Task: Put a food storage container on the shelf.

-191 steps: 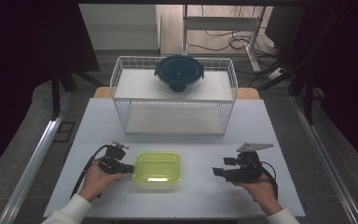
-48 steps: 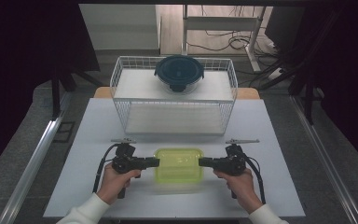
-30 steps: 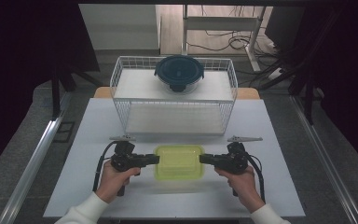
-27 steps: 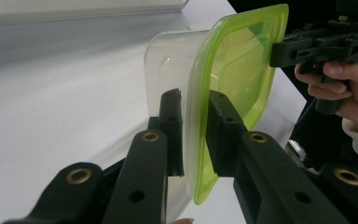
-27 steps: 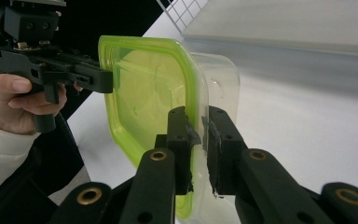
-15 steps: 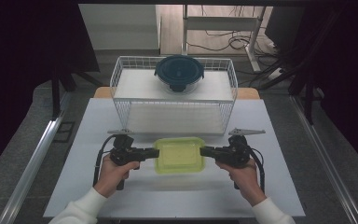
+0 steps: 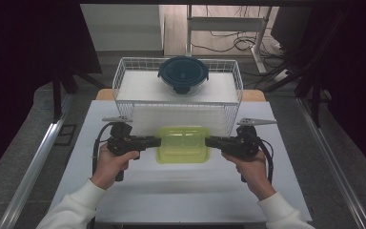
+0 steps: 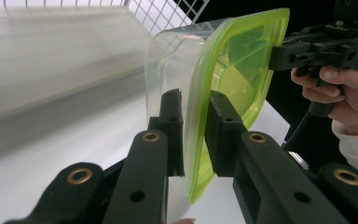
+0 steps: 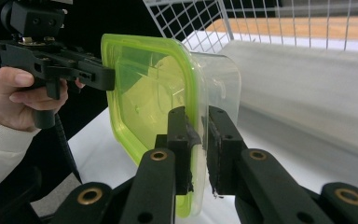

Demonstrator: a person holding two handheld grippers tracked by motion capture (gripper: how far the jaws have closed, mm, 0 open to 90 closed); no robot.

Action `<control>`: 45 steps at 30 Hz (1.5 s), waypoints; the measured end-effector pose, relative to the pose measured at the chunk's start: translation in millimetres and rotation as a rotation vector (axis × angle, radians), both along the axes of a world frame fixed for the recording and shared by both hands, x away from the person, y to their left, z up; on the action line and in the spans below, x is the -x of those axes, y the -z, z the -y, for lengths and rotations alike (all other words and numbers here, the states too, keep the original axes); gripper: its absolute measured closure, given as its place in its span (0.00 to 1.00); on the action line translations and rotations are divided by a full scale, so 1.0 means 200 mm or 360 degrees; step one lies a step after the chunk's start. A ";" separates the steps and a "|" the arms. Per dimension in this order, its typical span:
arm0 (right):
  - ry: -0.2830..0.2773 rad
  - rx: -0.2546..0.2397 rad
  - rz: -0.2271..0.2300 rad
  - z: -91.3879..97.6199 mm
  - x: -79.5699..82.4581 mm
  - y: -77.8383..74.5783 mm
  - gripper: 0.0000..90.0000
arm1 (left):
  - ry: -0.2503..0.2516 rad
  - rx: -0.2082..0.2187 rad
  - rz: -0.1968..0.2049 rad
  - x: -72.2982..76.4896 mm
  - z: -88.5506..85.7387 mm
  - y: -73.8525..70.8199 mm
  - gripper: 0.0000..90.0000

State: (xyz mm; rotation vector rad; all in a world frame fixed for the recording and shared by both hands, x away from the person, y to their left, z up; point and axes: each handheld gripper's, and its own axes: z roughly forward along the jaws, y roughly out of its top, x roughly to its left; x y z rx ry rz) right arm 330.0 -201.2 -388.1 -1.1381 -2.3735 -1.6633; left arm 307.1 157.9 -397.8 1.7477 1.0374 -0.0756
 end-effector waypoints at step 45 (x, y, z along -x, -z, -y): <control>-0.0019 -0.0127 0.0213 -0.08 -0.39 -0.69 0.89 | -0.0031 0.0075 0.0204 -0.40 -0.11 -0.70 0.88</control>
